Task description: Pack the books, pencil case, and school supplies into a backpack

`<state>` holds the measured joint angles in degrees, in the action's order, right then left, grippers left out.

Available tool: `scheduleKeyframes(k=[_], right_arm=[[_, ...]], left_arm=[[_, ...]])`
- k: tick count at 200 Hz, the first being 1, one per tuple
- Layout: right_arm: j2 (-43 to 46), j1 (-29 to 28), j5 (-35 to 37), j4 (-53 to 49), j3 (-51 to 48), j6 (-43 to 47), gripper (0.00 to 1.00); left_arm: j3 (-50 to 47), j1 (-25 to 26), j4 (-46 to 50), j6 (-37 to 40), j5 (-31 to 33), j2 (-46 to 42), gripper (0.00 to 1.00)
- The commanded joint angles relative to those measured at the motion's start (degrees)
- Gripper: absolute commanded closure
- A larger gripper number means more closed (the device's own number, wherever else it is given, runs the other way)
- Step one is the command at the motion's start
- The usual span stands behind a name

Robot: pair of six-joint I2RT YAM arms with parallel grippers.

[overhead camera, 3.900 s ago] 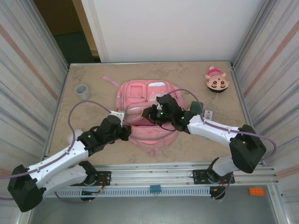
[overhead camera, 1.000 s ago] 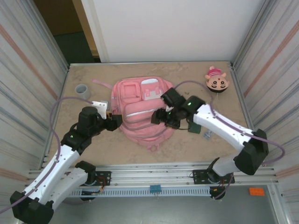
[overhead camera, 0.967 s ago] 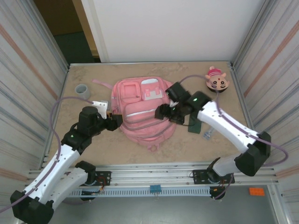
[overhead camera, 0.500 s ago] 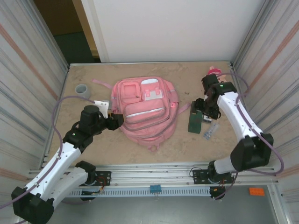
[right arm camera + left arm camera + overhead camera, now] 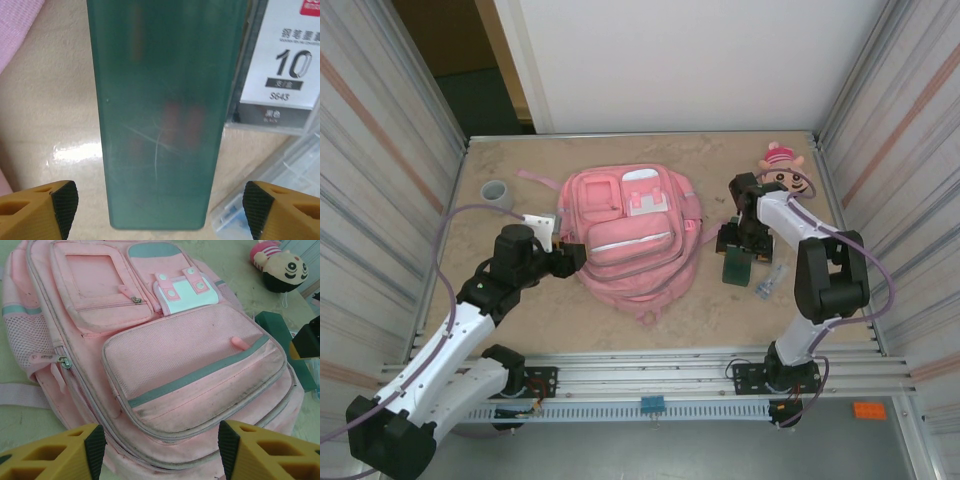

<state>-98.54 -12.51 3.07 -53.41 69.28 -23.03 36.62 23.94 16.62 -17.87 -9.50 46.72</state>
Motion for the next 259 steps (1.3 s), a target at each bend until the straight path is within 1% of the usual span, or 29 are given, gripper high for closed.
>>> scheduleKeyframes(k=[1,27,73,80,104,122,135,150,162,176,186,197,202,209,214,224,239,259], right_arm=[[-2.4,-0.5,1.3,2.2,-0.8,1.5,0.13],[-5.3,-0.5,3.4,2.2,-0.6,0.8,0.13],[-8.9,-0.5,0.9,5.4,-1.5,0.4,0.15],[-9.1,-0.4,0.4,5.8,-1.7,0.5,0.17],[-9.3,-0.4,-0.4,6.4,-2.0,0.5,0.26],[-7.6,-0.3,0.1,6.3,-2.7,0.4,0.31],[-4.7,-0.3,-0.2,6.0,-3.2,0.3,0.34],[0.1,-0.3,-0.8,5.4,-3.7,-0.1,0.34],[4.9,-0.2,-1.7,4.9,-4.3,-0.7,0.35],[11.5,-0.1,-3.6,5.2,-5.5,-1.8,0.35],[16.3,0.3,-6.2,6.2,-6.6,-2.9,0.35],[21.4,0.6,-9.8,8.3,-8.6,-4.1,0.35],[23.5,0.7,-11.4,9.2,-9.5,-4.8,0.34],[26.3,0.9,-13.2,10.9,-11.0,-5.9,0.35],[28.1,0.9,-14.3,12.0,-11.9,-6.8,0.35],[30.9,1.0,-16.2,13.7,-13.6,-8.5,0.35],[33.6,1.2,-18.0,14.6,-15.0,-10.3,0.35],[35.5,1.0,-18.7,14.6,-16.3,-11.6,0.35]], left_arm=[[0.2,-0.1,-0.5,-0.3,-0.7,-0.2,0.37],[0.1,-0.1,-0.5,-0.4,-0.7,-0.1,0.37],[0.2,-0.1,-0.3,-0.3,-0.5,0.5,0.37],[0.3,-0.1,-0.4,-0.4,-0.5,0.6,0.37],[0.3,-0.1,-0.3,-0.1,-0.3,1.0,0.37],[0.4,-0.1,-0.3,1.9,-0.3,1.3,0.38],[0.4,-0.2,0.3,4.2,-0.1,1.4,0.38],[0.9,-0.1,0.8,7.9,0.3,1.4,0.38],[1.7,0.0,1.0,11.4,0.1,1.6,0.38],[2.9,1.0,1.6,16.3,-1.7,2.3,0.38],[3.9,3.2,2.5,20.1,-2.0,3.1,0.38],[4.8,6.6,3.5,25.6,-0.6,4.7,0.37],[5.3,8.3,3.9,28.0,0.9,5.5,0.35],[5.9,11.0,4.1,30.6,4.4,7.0,0.30],[6.5,12.7,4.1,32.1,6.8,8.2,0.29],[8.0,15.3,4.7,36.2,7.9,11.1,0.27],[9.9,17.9,4.5,40.0,8.5,15.9,0.22],[10.9,19.2,0.8,43.2,10.7,21.7,0.17]])
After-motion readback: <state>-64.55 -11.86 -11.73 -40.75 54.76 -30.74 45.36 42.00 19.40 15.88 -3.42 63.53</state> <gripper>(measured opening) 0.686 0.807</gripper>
